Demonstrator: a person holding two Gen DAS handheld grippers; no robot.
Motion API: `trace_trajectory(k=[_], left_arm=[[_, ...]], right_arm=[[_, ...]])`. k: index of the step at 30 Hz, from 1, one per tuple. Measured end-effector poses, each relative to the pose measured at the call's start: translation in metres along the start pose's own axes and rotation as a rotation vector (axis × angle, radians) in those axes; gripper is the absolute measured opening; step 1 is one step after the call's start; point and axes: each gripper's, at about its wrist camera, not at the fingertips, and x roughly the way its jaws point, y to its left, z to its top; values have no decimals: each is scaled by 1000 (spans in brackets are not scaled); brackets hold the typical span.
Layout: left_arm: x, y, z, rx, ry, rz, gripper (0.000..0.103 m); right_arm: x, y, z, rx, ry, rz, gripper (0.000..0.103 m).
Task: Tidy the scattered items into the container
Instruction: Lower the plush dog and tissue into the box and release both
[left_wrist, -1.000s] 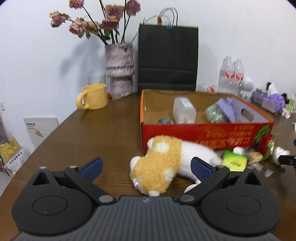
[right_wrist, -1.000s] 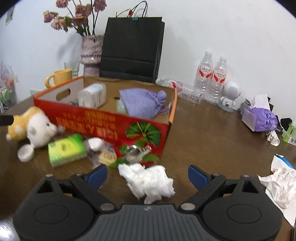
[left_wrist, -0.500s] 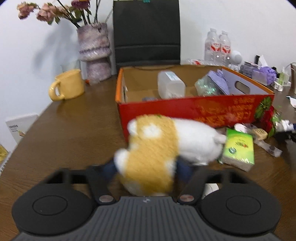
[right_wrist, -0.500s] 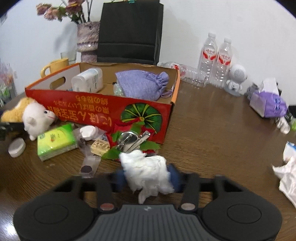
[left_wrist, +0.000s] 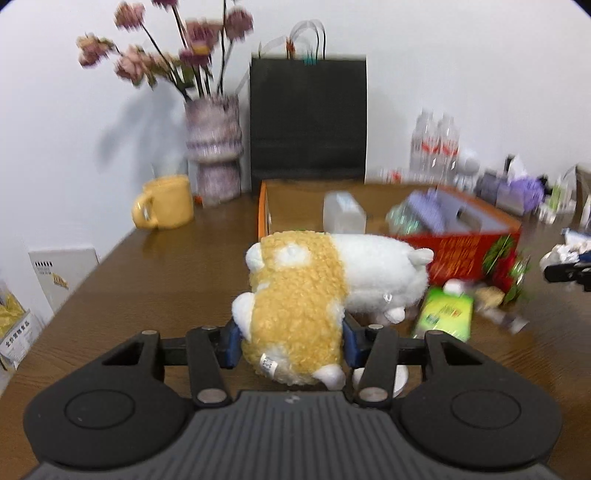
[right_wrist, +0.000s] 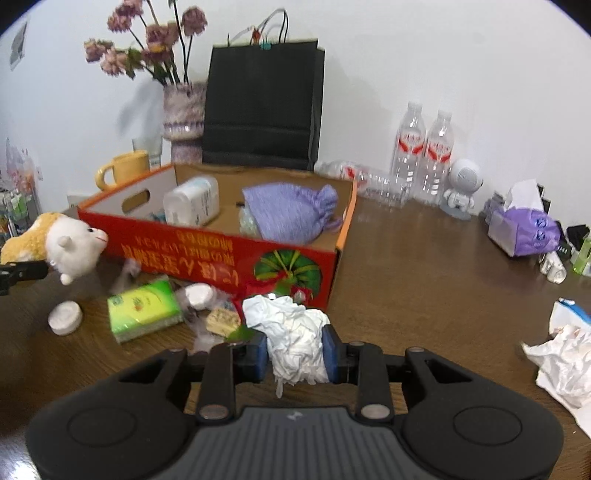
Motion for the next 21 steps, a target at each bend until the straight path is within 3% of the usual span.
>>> trace_trajectory(k=[5, 11, 15, 21], left_arm=[[-26, -1, 31, -32, -110, -9, 50], [-15, -9, 74, -60, -163, -32, 50], [16, -15, 94, -80, -124, -57, 51], [85, -21, 99, -123, 12, -89, 51]], right_arm=[[-21, 2, 23, 9, -92, 16, 28], [-24, 12, 63, 22, -195, 45, 28], [-4, 17, 89, 47, -196, 66, 28], [53, 20, 111, 119, -89, 90, 28]])
